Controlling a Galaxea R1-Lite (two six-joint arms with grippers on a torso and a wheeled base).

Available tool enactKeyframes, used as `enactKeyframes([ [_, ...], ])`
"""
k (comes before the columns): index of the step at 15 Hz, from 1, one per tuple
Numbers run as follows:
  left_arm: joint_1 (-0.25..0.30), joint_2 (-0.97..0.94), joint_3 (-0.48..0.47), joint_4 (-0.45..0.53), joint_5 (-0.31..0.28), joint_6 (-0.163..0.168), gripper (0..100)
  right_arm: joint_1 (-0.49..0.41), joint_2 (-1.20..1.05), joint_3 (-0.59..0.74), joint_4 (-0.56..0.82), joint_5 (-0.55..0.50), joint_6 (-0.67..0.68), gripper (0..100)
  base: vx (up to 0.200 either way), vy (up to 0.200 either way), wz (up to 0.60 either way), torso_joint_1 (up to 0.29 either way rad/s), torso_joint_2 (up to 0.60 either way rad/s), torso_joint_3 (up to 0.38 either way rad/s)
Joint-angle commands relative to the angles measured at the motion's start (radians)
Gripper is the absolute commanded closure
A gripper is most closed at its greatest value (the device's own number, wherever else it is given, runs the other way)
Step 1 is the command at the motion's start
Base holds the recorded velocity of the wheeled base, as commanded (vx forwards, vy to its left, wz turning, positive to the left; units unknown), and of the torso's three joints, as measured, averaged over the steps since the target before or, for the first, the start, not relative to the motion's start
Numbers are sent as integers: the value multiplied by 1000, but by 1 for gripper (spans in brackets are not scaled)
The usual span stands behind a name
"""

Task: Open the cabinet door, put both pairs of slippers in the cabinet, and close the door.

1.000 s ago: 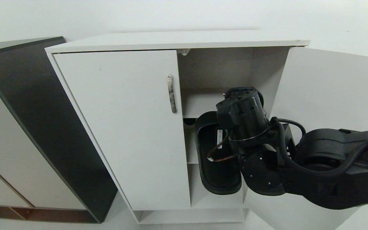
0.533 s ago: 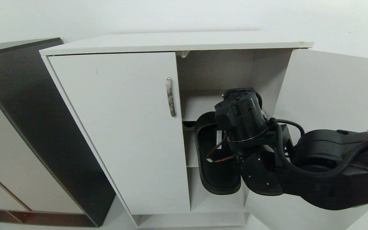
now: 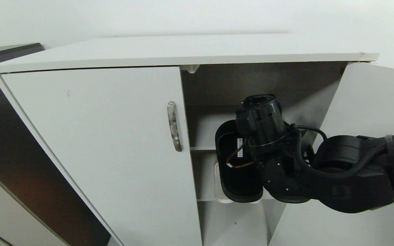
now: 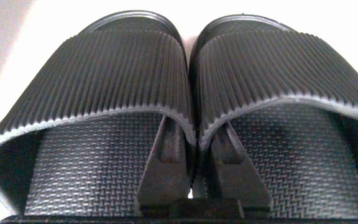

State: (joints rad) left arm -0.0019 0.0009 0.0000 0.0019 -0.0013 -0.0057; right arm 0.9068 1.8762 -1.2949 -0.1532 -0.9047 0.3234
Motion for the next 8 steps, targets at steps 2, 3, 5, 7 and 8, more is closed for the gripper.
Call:
enactKeyframes([
  [2,0,-1,0,0,0,0,100,-16,4,-15,-16,24,-4,100,0,0,0,0,0,0],
  [3,0,-1,0,0,0,0,100,-25,20,-38,-14,43,-4,100,0,0,0,0,0,0],
  [5,0,-1,-2,0,0,0,100,-48,37,-69,-12,44,-27,100,0,0,0,0,0,0],
  [7,0,1,0,0,0,0,100,-63,57,-101,-12,46,-40,100,0,0,0,0,0,0],
  [8,0,1,0,0,0,0,100,-69,66,-121,-9,46,-40,100,0,0,0,0,0,0],
])
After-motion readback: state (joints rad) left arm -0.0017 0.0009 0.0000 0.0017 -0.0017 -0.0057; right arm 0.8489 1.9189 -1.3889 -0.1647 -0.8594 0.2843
